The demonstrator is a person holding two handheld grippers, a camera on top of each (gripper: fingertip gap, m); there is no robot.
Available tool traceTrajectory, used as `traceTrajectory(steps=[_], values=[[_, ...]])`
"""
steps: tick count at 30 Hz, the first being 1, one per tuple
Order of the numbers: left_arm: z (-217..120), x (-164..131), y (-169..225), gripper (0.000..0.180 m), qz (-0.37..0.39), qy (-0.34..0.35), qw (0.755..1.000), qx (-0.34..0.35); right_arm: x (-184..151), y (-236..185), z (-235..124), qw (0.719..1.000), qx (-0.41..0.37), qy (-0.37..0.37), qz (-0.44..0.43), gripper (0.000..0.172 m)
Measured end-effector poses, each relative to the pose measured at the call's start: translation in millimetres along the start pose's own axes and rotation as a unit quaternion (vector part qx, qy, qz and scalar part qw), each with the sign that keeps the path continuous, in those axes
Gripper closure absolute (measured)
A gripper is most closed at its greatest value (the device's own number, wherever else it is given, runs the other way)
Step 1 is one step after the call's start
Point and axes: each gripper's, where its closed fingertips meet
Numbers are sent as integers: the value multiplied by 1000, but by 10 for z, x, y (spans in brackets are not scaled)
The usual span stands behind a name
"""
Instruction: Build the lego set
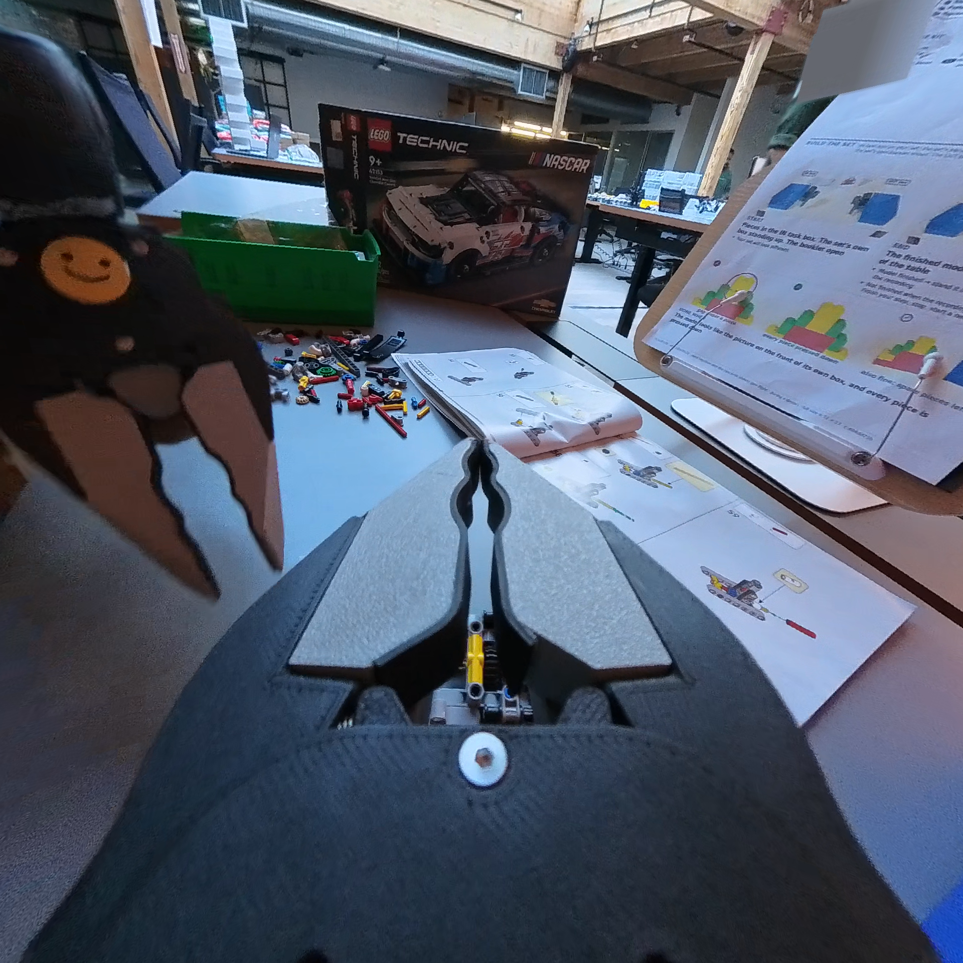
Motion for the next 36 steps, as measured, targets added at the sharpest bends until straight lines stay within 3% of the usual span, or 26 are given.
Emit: traceTrajectory(steps=[4, 10, 13, 16, 22, 29, 36], values=[[-212, -245, -248, 144, -31, -3, 999, 6, -29, -23, 19, 1000, 8, -5, 4, 172], [18, -317, -367, 127, -1, -15, 999, -37, -96, -76, 51, 1000, 16, -17, -8, 172], [164, -412, -415, 127, 36, -53, 997, -47, -85, -59, 46, 1000, 9, -13, -10, 172], [197, -401, -454, 141, 30, -48, 996, -67, -47, -49, 30, 1000, 3, -3, -13, 172], [161, -451, -452, 141, 37, -38, 995, -86, -68, -98, 48, 1000, 14, -8, -12, 172], [111, -499, -325, 140, 41, 60, 992, -101, -188, -129, 112, 999, 23, -28, -12, 172], [94, -524, -311, 140, 48, 53, 993, -90, -196, -17, 122, 1000, -2, -26, -8, 172]])
Point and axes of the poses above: each gripper's, where its closed fingertips meet, z out along the fingers, x out of its top, y = z × x across the jaws, and after that the axes turned 11 degrees about -x, right-handed
